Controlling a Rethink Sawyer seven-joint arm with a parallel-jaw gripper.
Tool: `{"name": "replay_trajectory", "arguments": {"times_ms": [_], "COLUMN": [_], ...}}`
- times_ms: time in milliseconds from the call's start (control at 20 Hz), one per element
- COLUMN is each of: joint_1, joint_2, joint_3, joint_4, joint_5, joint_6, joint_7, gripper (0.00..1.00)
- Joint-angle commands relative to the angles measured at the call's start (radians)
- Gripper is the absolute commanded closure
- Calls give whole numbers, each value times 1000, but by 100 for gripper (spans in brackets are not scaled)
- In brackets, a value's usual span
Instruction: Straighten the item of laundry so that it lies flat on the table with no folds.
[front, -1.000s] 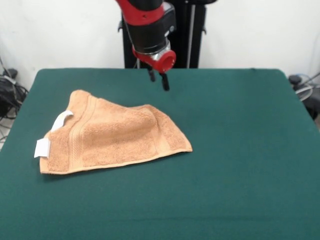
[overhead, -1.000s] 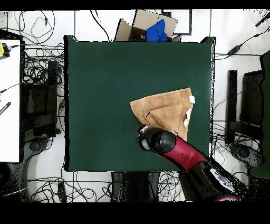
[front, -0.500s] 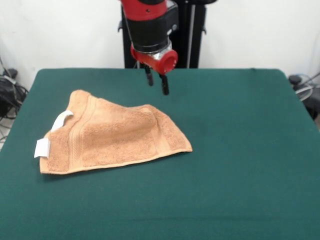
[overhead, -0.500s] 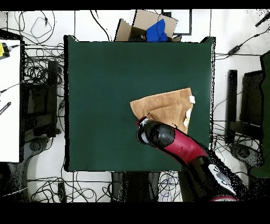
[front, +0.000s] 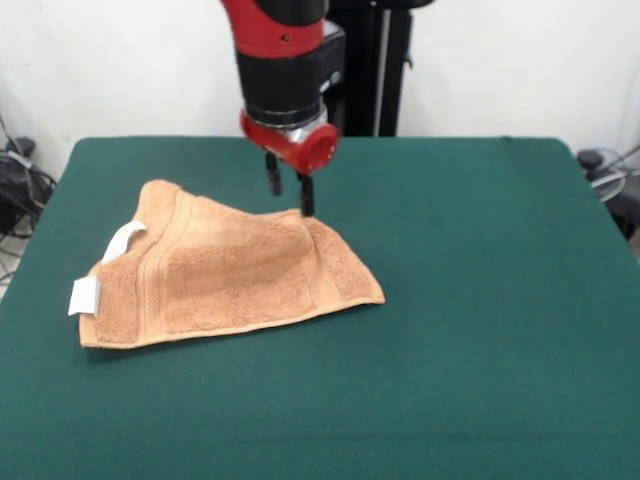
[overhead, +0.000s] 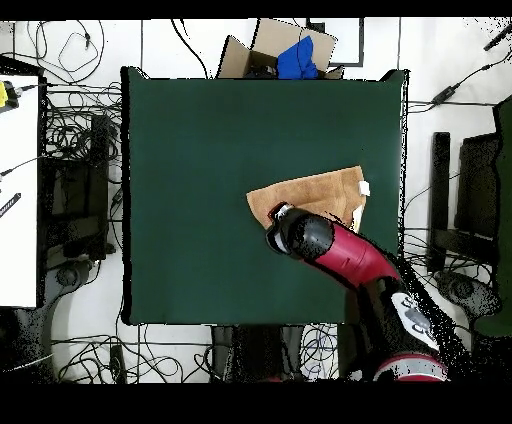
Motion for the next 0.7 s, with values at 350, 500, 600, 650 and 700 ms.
{"name": "replay_trajectory", "arguments": {"times_ms": [350,500,600,650,700], "joint_1": [17,0,-2,-2,-2], "joint_2": [112,130,132,132,134], "joint_3": [-87,-78,-77,-78,-80], "joint_4": [-219,-253,-263,-267,-273], "joint_5": [-7,-7,-6,-6,-7], "joint_6": [121,123,125,128,128], "joint_7": [99,85,84,85,85], "gripper": [0,0,0,0,0]}}
